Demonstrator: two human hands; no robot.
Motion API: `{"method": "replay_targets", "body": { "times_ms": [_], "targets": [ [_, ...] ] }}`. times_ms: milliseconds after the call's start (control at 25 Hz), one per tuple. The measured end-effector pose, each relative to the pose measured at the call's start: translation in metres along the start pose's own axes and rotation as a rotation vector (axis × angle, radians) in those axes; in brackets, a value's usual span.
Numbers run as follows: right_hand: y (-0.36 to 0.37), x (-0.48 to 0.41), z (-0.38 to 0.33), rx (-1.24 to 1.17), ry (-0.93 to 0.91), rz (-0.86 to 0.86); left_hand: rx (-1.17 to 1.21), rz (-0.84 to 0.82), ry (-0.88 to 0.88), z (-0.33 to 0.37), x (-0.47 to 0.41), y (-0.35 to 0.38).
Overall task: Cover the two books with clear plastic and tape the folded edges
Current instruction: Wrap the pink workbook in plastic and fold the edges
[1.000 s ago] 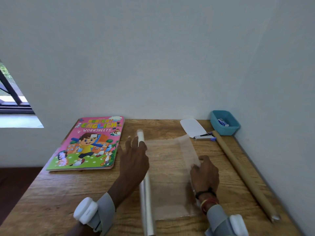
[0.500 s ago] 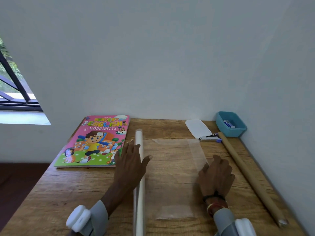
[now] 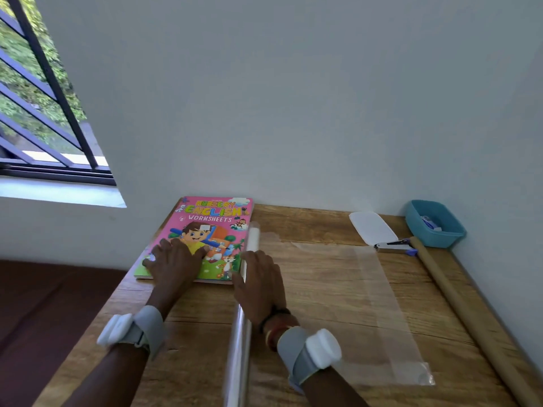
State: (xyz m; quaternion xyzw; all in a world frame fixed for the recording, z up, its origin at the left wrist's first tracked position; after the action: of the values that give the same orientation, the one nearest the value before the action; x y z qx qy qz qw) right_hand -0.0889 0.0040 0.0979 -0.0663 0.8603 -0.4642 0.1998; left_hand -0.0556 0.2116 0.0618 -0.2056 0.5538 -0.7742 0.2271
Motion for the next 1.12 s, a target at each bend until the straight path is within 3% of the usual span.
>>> {"method": "replay_targets", "body": {
  "times_ms": [280, 400, 520, 640, 720, 800, 920, 1000, 1120],
  "targets": [
    [0.02, 0.001, 0.0, 0.01, -0.019, 0.026, 0.058, -0.042, -0.118, -0.025, -0.021, -0.025],
    [0.019, 0.002, 0.008, -0.028, 0.003, 0.043, 0.159, -0.098, -0.094, -0.026, -0.027, -0.042],
    [0.022, 0.004, 0.012, -0.128, -0.02, 0.021, 0.223, -0.017, -0.049, -0.014, -0.028, -0.089],
    [0.01, 0.006, 0.025, -0.453, 0.136, 0.056, 0.249, 0.23, 0.067, 0.016, -0.002, -0.153],
    [-0.02, 0.007, 0.039, -0.906, 0.374, 0.09, 0.327, 0.377, 0.185, 0.034, 0.027, -0.186],
    [-0.045, 0.006, 0.045, -1.341, 0.53, 0.017, 0.587, 0.248, 0.265, 0.049, 0.047, -0.19],
    [-0.093, 0.018, 0.057, -1.728, 0.403, -0.145, 0.817, -0.182, 0.331, 0.081, 0.076, -0.15],
    [-0.105, 0.04, 0.085, -1.64, 0.499, -0.205, 0.787, -0.419, 0.324, 0.096, 0.106, -0.108],
    [-0.104, 0.09, 0.135, -1.334, 0.722, -0.198, 0.813, -0.728, 0.155, 0.087, 0.153, -0.043]
  ]
}}
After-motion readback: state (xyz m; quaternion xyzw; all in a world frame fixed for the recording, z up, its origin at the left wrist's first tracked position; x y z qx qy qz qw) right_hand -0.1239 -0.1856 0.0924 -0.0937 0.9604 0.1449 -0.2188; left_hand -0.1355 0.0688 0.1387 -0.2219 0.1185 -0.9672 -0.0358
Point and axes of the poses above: each hand's wrist, its own x-axis away from the middle knuckle, its own y-axis out of the palm, z = x × y, the point moved 7 cm from there along -x, towards the middle knuckle, and after that the axes turned 2 degrees about -z, right-handed, at the moved point
